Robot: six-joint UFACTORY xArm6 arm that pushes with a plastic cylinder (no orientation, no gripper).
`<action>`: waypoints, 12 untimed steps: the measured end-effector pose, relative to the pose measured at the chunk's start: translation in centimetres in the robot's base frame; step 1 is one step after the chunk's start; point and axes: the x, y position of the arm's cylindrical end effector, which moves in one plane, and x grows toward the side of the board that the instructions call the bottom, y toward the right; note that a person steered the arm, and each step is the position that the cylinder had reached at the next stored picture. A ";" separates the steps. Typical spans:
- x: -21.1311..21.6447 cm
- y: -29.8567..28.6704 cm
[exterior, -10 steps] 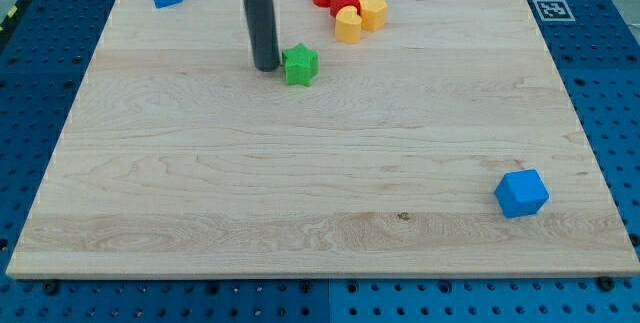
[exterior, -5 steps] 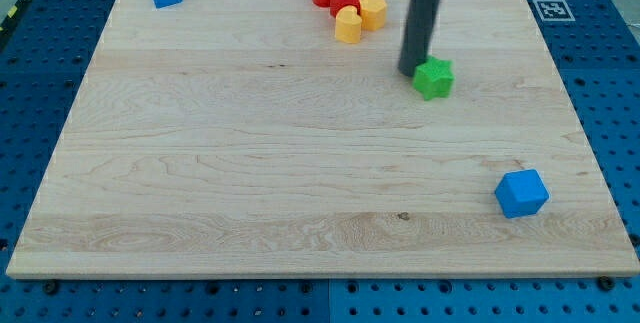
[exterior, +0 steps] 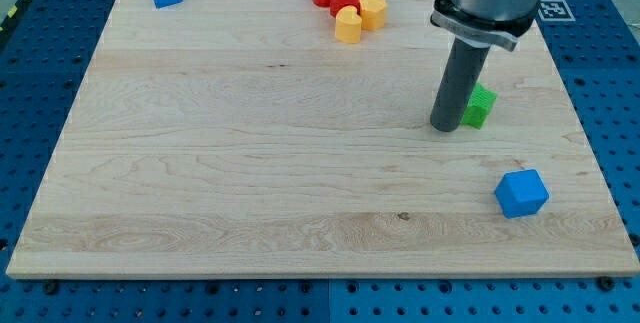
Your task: Slide the green star to the center right of the board
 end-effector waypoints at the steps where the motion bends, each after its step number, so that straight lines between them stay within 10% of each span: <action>1: -0.1 1.0; 12: -4.2 3.4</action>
